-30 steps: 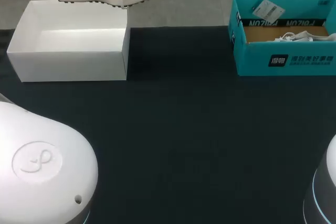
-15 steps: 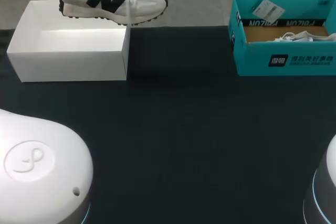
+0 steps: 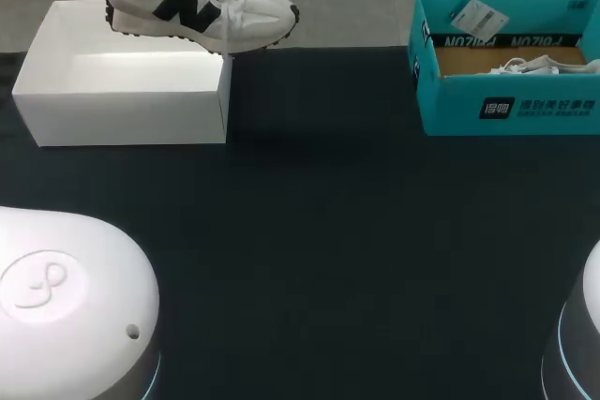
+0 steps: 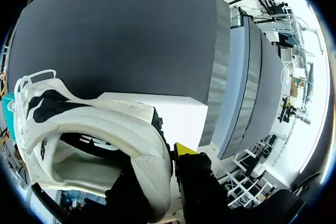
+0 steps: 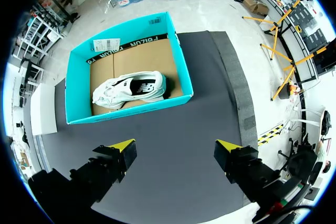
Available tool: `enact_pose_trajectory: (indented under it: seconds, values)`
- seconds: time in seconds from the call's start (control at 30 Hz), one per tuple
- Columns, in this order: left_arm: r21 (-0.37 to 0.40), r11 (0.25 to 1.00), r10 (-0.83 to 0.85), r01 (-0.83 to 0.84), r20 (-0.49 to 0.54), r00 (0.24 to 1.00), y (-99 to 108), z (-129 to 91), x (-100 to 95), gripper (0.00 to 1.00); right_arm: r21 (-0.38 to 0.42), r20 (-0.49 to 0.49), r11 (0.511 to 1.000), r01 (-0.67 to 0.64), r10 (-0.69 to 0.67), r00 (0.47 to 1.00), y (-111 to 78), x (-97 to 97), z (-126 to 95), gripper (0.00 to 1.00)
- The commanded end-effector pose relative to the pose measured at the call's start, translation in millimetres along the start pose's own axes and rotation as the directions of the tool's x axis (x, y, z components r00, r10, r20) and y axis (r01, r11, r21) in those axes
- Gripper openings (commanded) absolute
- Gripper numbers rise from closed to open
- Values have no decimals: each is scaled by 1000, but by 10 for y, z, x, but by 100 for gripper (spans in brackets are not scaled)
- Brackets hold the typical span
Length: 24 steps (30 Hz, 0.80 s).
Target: Take the shoe out of the shoebox, open the shoe tongue, remove and reinsert the insole, then place the shoe into the shoebox
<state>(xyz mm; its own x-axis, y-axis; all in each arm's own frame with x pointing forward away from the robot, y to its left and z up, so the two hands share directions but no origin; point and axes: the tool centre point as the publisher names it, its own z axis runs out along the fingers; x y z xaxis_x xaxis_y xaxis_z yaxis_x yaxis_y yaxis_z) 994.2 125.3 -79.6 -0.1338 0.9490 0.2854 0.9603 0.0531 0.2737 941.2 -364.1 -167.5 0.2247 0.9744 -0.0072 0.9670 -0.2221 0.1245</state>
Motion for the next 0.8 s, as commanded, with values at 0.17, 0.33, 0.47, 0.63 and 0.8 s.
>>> enact_pose_trajectory:
  seconds: [0.17, 0.33, 0.47, 0.63, 0.8]
  values:
    - [-19, 999, 38, -36, 74, 997, -300, -50, -113, 0, -2, 1, 1000, -1, 1, 1000, -11, -2, 2, 100]
    - [-1, 997, 77, -77, 65, 995, -497, -106, -271, 0, -2, 1, 1000, -1, 1, 1000, -11, -2, 2, 100]
    - [-5, 997, 82, -82, 72, 994, -674, -197, -384, 0, -2, 1, 1000, -1, 1, 1000, -11, -2, 2, 100]
    - [-21, 997, 79, -77, 82, 993, -915, -325, -546, 0, -2, 1, 1000, -1, 1, 1000, -11, -2, 2, 100]
    - [-24, 997, 72, -70, 97, 993, -1129, -401, -705, 0, -2, 1, 1000, -1, 1, 1000, -11, -2, 2, 100]
